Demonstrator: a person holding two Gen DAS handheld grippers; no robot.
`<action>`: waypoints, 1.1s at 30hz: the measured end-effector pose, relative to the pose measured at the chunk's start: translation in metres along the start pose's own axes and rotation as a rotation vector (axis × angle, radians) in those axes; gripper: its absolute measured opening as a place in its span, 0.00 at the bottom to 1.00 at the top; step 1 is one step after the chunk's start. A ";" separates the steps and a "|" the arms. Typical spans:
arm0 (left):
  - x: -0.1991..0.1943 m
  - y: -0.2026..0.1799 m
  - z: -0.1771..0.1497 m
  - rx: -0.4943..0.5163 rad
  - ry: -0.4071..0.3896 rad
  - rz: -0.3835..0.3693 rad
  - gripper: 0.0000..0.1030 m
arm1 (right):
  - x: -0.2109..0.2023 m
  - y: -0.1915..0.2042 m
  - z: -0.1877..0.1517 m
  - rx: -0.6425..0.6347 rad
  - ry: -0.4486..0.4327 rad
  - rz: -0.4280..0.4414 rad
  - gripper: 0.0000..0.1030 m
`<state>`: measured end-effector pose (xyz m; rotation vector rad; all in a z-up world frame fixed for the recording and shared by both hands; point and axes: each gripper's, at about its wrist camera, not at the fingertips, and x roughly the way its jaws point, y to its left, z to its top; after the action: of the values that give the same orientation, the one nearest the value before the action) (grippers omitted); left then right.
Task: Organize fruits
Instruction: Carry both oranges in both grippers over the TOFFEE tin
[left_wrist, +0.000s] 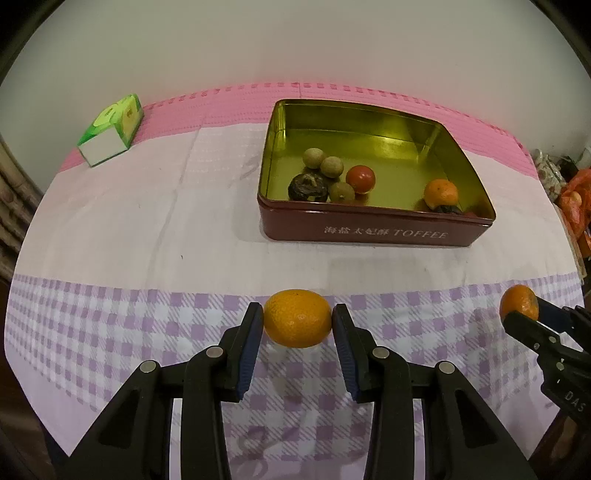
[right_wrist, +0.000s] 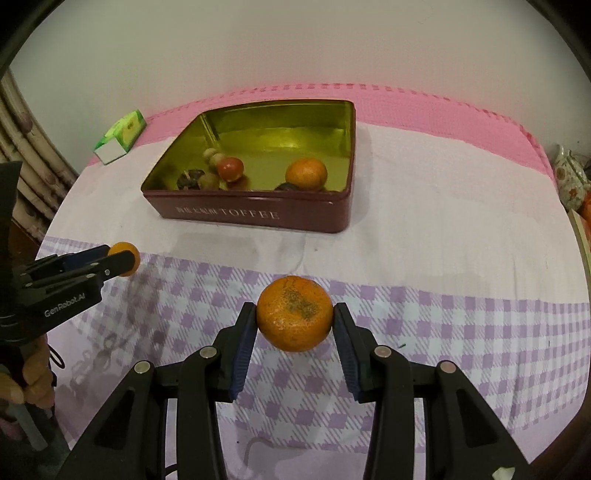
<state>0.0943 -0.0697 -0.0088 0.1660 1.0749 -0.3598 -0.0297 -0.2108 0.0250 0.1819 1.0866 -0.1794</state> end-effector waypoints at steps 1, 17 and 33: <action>-0.001 0.001 -0.001 0.001 -0.004 0.004 0.38 | 0.000 0.000 0.001 0.000 0.000 0.000 0.38; -0.002 0.000 -0.003 0.021 -0.081 0.040 0.38 | 0.005 0.003 0.011 0.002 -0.037 0.012 0.38; -0.009 -0.003 0.025 0.033 -0.131 0.009 0.38 | -0.006 0.006 0.044 0.009 -0.100 0.035 0.38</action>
<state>0.1100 -0.0779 0.0109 0.1739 0.9392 -0.3757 0.0067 -0.2154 0.0504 0.1986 0.9825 -0.1602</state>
